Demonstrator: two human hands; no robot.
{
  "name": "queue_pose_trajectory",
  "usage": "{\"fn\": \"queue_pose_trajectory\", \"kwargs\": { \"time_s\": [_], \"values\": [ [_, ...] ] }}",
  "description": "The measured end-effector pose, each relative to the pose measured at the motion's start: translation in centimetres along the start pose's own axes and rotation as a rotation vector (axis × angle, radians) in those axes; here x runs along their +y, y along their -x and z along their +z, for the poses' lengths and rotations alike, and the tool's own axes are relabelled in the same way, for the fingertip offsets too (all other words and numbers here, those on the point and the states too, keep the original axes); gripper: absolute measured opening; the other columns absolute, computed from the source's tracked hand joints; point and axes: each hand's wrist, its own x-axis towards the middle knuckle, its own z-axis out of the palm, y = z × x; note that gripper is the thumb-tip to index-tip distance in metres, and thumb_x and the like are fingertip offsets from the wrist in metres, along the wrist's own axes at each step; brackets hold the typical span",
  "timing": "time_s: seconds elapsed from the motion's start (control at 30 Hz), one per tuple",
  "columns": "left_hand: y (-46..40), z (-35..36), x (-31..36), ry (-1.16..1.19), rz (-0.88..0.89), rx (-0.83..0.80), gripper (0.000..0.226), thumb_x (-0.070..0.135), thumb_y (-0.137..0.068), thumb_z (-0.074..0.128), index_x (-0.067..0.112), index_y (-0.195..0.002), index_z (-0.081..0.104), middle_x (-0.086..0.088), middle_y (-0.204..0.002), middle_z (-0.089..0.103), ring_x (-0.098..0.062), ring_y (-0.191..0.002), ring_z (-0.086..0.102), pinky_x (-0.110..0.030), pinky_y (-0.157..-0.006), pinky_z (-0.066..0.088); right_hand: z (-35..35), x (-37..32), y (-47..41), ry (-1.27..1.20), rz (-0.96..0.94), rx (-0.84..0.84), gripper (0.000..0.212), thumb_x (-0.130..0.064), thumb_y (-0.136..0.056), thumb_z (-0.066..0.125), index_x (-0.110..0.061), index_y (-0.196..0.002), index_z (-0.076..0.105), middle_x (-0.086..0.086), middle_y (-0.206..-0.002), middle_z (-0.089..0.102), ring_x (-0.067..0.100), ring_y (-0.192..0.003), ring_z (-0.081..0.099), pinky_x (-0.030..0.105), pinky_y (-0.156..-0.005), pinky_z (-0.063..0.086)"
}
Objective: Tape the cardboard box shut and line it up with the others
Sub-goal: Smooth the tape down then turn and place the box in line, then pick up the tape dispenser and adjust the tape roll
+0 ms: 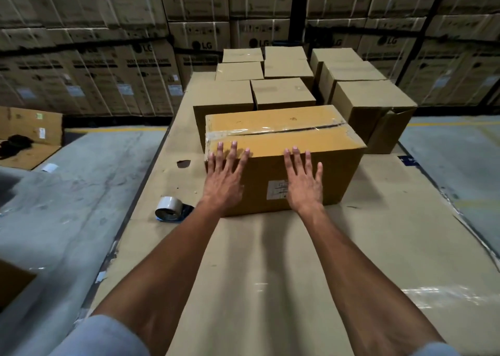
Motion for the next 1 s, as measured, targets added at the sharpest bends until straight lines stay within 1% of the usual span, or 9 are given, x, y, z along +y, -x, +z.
{"fn": "queue_pose_trajectory", "kwargs": {
  "time_s": [0.13, 0.2, 0.33, 0.4, 0.63, 0.73, 0.83, 0.9, 1.0],
  "values": [
    [-3.8, 0.0, -1.8, 0.016, 0.035, -0.054, 0.127, 0.028, -0.092, 0.072, 0.037, -0.161, -0.034, -0.008, -0.169, -0.043, -0.042, -0.153, -0.041, -0.066, -0.129, -0.008, -0.3, -0.3, -3.3, -0.01, 0.008, -0.06, 0.128, -0.018, -0.096, 0.069, -0.027, -0.154, -0.044, 0.002, -0.164, -0.049, 0.036, -0.155, -0.033, 0.062, -0.128, -0.007],
    [-5.7, 0.0, -2.4, 0.017, 0.039, -0.065, 0.128, 0.024, -0.091, 0.072, 0.038, -0.161, -0.034, -0.007, -0.169, -0.044, -0.042, -0.153, -0.042, -0.065, -0.129, -0.011, -0.6, -0.4, -5.2, -0.01, 0.009, -0.089, 0.13, -0.019, -0.095, 0.071, -0.027, -0.154, -0.044, 0.002, -0.164, -0.049, 0.036, -0.155, -0.033, 0.061, -0.128, -0.006],
    [-9.1, 0.4, -3.7, 0.012, 0.057, -0.085, 0.13, 0.023, -0.09, 0.072, 0.038, -0.16, -0.036, -0.007, -0.168, -0.045, -0.042, -0.152, -0.043, -0.063, -0.127, -0.017, -0.6, -0.7, -8.1, -0.01, 0.02, -0.112, 0.13, -0.017, -0.094, 0.072, -0.027, -0.155, -0.043, 0.002, -0.164, -0.048, 0.037, -0.155, -0.033, 0.061, -0.128, -0.004],
    [-10.7, 0.7, -4.6, 0.005, 0.062, -0.086, 0.132, 0.026, -0.089, 0.075, 0.039, -0.16, -0.035, -0.007, -0.168, -0.044, -0.042, -0.152, -0.043, -0.064, -0.127, -0.017, -0.1, -1.1, -9.3, -0.016, 0.033, -0.102, 0.133, -0.019, -0.093, 0.075, -0.027, -0.155, -0.042, 0.003, -0.163, -0.049, 0.037, -0.155, -0.033, 0.061, -0.129, -0.002],
    [-13.4, 1.0, -5.5, -0.033, 0.061, -0.121, 0.136, 0.029, -0.087, 0.079, 0.039, -0.161, -0.034, -0.007, -0.168, -0.044, -0.042, -0.151, -0.043, -0.064, -0.127, -0.016, 0.7, -1.1, -12.0, -0.061, 0.038, -0.08, 0.134, -0.013, -0.092, 0.073, -0.032, -0.153, -0.045, -0.002, -0.163, -0.05, 0.034, -0.155, -0.033, 0.057, -0.129, 0.018],
    [-13.4, 0.6, -5.4, -0.04, 0.047, -0.14, 0.133, 0.027, -0.089, 0.077, 0.039, -0.161, -0.034, -0.008, -0.169, -0.042, -0.043, -0.152, -0.041, -0.065, -0.128, -0.013, 0.0, -0.7, -12.0, -0.066, 0.011, -0.125, 0.134, -0.017, -0.091, 0.076, -0.031, -0.156, -0.041, -0.002, -0.164, -0.049, 0.034, -0.156, -0.033, 0.057, -0.129, 0.016],
    [-12.1, 0.2, -4.5, -0.018, -0.006, -0.156, 0.13, 0.023, -0.091, 0.073, 0.037, -0.161, -0.035, -0.01, -0.167, -0.045, -0.042, -0.152, -0.041, -0.066, -0.128, -0.012, -0.6, -0.5, -11.3, -0.069, -0.025, -0.161, 0.131, -0.023, -0.092, 0.076, -0.029, -0.159, -0.036, 0.001, -0.165, -0.046, 0.035, -0.156, -0.032, 0.058, -0.129, 0.007],
    [-10.4, 0.1, -3.6, 0.034, -0.068, -0.156, 0.126, 0.021, -0.092, 0.071, 0.033, -0.162, -0.034, -0.01, -0.167, -0.045, -0.04, -0.153, -0.04, -0.062, -0.129, -0.013, -0.7, -0.5, -10.7, -0.099, -0.03, -0.159, 0.123, -0.022, -0.096, 0.071, -0.028, -0.16, -0.033, 0.002, -0.166, -0.044, 0.032, -0.158, -0.029, 0.057, -0.13, 0.002],
    [-6.8, 1.1, -2.9, 0.093, -0.101, -0.137, 0.115, 0.016, -0.097, 0.064, 0.029, -0.165, -0.028, -0.008, -0.171, -0.039, -0.035, -0.158, -0.033, -0.057, -0.131, -0.008, 0.2, -1.0, -8.8, -0.147, -0.038, -0.151, 0.109, -0.02, -0.102, 0.062, -0.024, -0.163, -0.027, 0.002, -0.169, -0.037, 0.027, -0.161, -0.022, 0.055, -0.133, 0.001]
  ]
}}
